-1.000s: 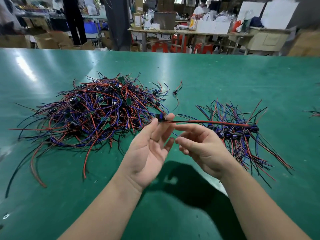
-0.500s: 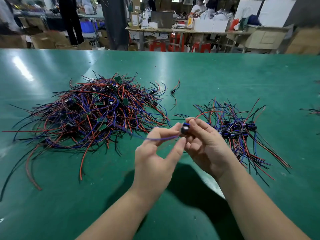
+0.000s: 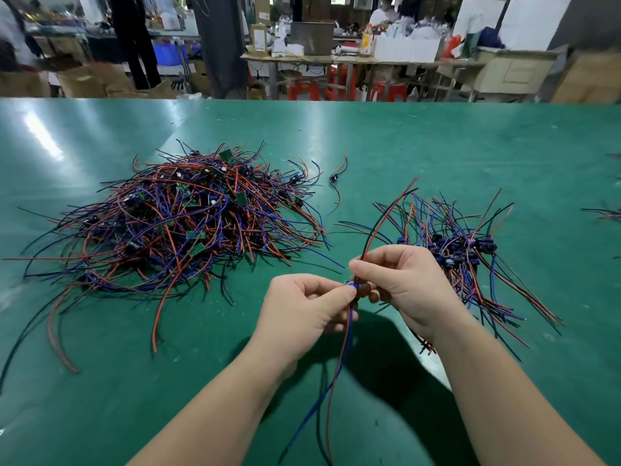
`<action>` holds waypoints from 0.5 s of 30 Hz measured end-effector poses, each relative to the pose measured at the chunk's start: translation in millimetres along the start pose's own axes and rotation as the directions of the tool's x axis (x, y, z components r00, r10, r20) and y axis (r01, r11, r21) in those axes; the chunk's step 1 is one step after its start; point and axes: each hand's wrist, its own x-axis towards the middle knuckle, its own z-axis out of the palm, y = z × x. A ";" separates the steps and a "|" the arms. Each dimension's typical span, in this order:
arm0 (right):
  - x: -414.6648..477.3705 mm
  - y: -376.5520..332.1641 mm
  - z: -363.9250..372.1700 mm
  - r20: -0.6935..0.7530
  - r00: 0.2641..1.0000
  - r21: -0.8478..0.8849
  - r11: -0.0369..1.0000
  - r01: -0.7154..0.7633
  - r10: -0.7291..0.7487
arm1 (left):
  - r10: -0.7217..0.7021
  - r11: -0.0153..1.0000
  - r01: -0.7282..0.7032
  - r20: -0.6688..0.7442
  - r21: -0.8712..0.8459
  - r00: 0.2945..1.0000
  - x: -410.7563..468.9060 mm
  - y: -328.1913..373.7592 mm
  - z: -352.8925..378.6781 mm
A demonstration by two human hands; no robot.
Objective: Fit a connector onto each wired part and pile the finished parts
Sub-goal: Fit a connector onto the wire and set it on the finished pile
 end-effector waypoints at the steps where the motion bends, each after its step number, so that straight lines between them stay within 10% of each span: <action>1: 0.4 -0.8 -1.1 -0.003 1.000 -0.001 1.000 -0.005 0.005 | -0.012 1.000 0.012 -0.003 0.007 1.000 0.7 0.6 -0.2; 8: -1.1 -3.6 -3.0 0.035 0.997 -0.059 0.996 -0.073 0.075 | -0.068 0.997 0.065 0.078 0.034 0.995 -3.2 1.0 4.0; 15: 7.0 -15.4 -35.2 -0.230 0.957 0.230 0.965 -0.123 0.177 | -0.185 0.978 0.127 0.411 0.164 0.893 -6.0 10.0 -9.0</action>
